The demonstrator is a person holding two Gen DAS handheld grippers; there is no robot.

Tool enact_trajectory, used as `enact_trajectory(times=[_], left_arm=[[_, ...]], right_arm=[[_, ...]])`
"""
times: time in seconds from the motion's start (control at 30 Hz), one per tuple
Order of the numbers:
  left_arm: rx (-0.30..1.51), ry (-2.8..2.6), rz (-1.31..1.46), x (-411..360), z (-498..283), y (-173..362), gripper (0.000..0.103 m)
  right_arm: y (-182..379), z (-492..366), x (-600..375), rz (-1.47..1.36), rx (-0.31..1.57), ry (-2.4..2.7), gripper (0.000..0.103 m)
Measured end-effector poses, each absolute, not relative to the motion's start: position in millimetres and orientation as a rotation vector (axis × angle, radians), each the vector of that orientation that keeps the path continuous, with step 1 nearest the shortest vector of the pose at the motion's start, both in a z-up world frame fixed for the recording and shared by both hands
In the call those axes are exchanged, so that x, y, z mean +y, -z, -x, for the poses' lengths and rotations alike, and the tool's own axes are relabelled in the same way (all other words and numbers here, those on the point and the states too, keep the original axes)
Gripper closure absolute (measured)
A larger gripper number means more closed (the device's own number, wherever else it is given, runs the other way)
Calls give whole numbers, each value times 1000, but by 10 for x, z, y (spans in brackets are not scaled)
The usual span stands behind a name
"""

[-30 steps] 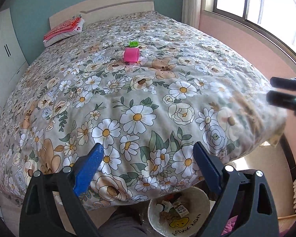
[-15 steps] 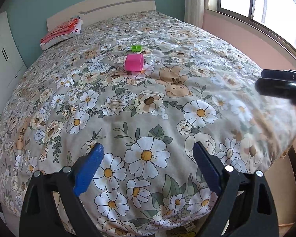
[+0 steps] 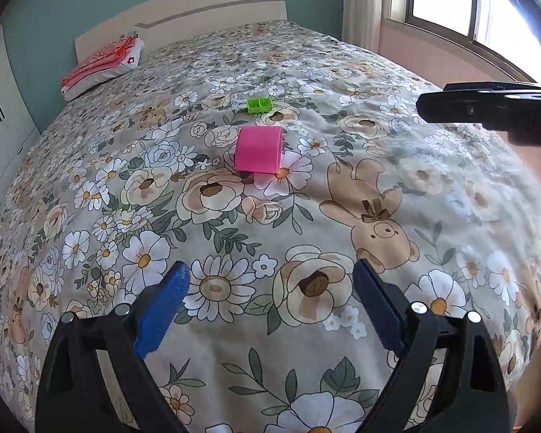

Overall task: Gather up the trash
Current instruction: 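Move both open grippers back toward the pink cup and green tray on the bed, then grasp the pink cup with the left gripper while the right gripper grasps the green block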

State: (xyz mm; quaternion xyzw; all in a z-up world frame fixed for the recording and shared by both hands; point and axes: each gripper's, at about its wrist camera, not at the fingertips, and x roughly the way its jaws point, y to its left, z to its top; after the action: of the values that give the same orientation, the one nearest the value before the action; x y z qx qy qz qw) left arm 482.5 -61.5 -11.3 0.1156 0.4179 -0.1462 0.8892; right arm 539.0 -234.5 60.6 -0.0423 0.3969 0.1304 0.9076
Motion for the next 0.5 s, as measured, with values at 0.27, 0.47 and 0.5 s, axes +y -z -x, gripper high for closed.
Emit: enact_trajectory(times=[0.27,0.47,0.5], left_arm=[[868,366,-188,-728,-5608,293,10],[844,396,-187,-773,-6044,443,10],[845,402,-186,-779,-6112,479,10]], right_arm=[[-324,-6561,-2128,212,825,-287,28],[-24,-7363,-1983,259,871,-330,28],[36,-7478,-1938,288,883,-332,28]])
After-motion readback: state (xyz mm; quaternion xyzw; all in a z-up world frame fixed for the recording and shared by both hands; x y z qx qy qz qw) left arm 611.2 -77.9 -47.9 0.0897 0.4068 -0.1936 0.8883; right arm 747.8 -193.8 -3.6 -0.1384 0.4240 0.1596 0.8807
